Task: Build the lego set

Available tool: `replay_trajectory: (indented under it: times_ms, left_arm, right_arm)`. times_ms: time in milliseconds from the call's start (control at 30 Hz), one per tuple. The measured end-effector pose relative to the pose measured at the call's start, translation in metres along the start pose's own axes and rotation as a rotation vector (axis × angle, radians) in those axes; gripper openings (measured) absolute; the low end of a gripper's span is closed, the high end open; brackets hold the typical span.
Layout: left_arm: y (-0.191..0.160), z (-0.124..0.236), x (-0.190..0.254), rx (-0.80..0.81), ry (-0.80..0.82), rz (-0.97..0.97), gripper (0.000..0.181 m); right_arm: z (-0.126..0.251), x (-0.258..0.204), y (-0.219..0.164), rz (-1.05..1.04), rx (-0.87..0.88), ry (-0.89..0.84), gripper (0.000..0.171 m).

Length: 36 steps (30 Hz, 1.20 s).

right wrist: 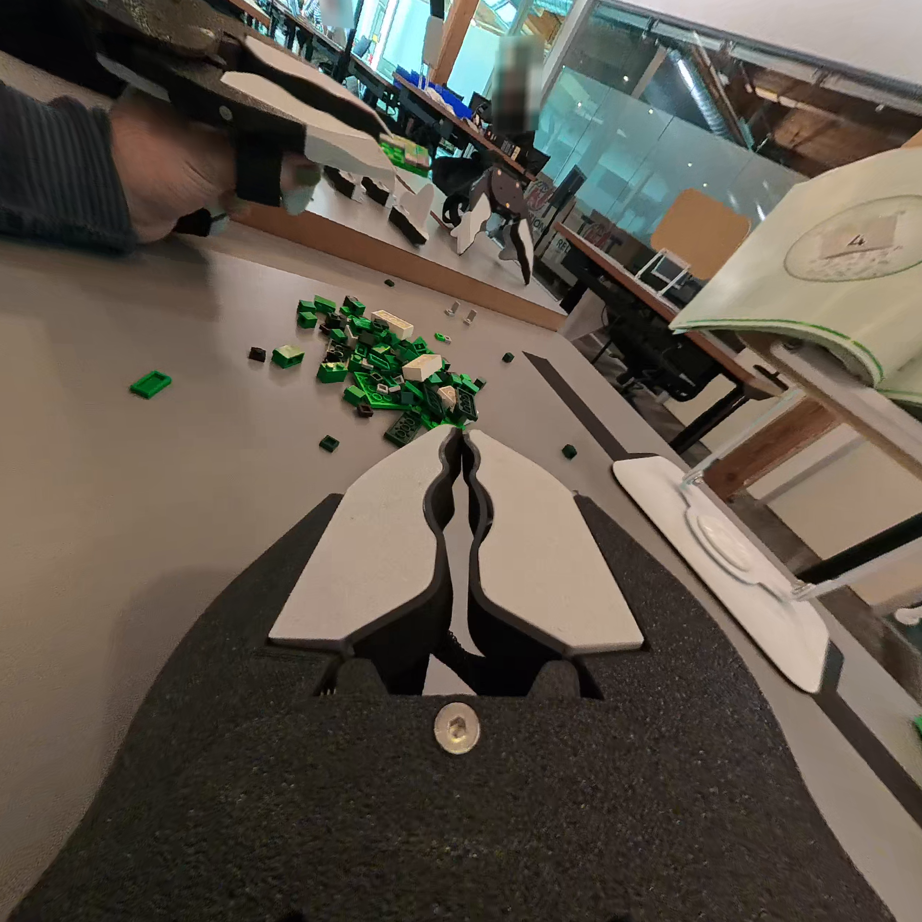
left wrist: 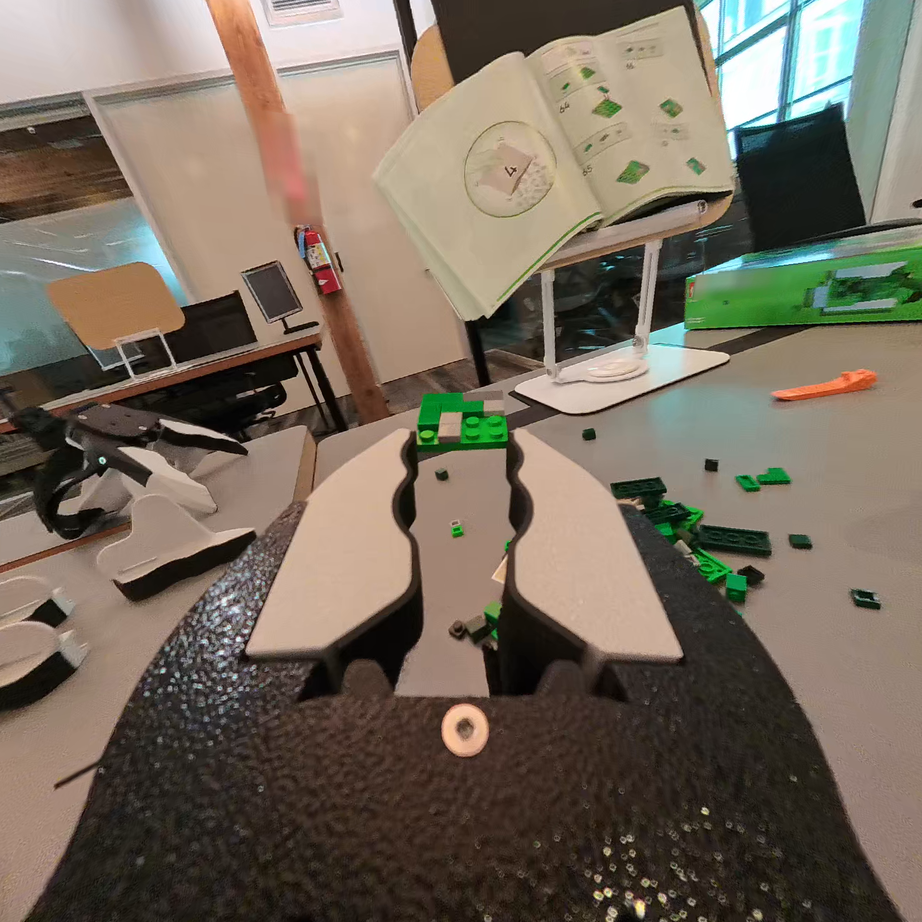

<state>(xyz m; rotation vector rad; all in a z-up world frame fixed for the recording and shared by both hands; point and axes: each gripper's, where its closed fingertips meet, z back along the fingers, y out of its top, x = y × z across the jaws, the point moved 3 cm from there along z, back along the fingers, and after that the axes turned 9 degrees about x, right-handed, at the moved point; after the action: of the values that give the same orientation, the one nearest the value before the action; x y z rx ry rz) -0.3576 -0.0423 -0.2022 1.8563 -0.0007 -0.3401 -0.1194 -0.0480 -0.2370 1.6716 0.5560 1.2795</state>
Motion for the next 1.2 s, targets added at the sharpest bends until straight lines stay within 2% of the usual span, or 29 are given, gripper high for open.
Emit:
replay_trajectory:
  times_ms: [233, 367, 567, 633, 733, 867, 1000, 1200]
  left_arm:
    - [0.006, -0.001, -0.006, 0.038, 0.012, 0.002, 0.033]
    - [0.005, -0.002, -0.006, 0.058, 0.010, 0.068, 0.033]
    - [0.003, -0.006, 0.004, 0.038, -0.044, 0.056, 0.034]
    - [0.003, -0.008, 0.019, 0.034, -0.150, 0.061, 0.033]
    - [0.003, -0.010, 0.049, 0.028, -0.355, 0.057, 0.033]
    - [-0.002, -0.005, 0.088, -0.008, -0.620, 0.066, 0.033]
    - [-0.007, -0.003, 0.100, -0.042, -0.698, 0.053, 0.033]
    - [-0.010, -0.003, 0.103, -0.060, -0.707, 0.028, 0.033]
  right_arm:
    - [0.007, 0.017, 0.003, 0.027, 0.041, -0.137, 0.000]
    - [0.009, 0.021, 0.000, -0.003, 0.030, -0.154, 0.000]
    - [0.007, 0.018, -0.005, -0.020, -0.009, -0.124, 0.000]
    - [0.002, 0.018, -0.009, -0.032, -0.041, -0.061, 0.000]
    - [-0.012, 0.030, -0.026, -0.066, -0.142, 0.070, 0.011]
    - [-0.028, 0.041, -0.040, -0.162, -0.148, 0.308, 0.019]
    - [-0.029, 0.032, -0.063, -0.269, -0.248, 0.592, 0.021]
    - [-0.038, 0.034, -0.078, -0.302, -0.361, 0.659, 0.032]
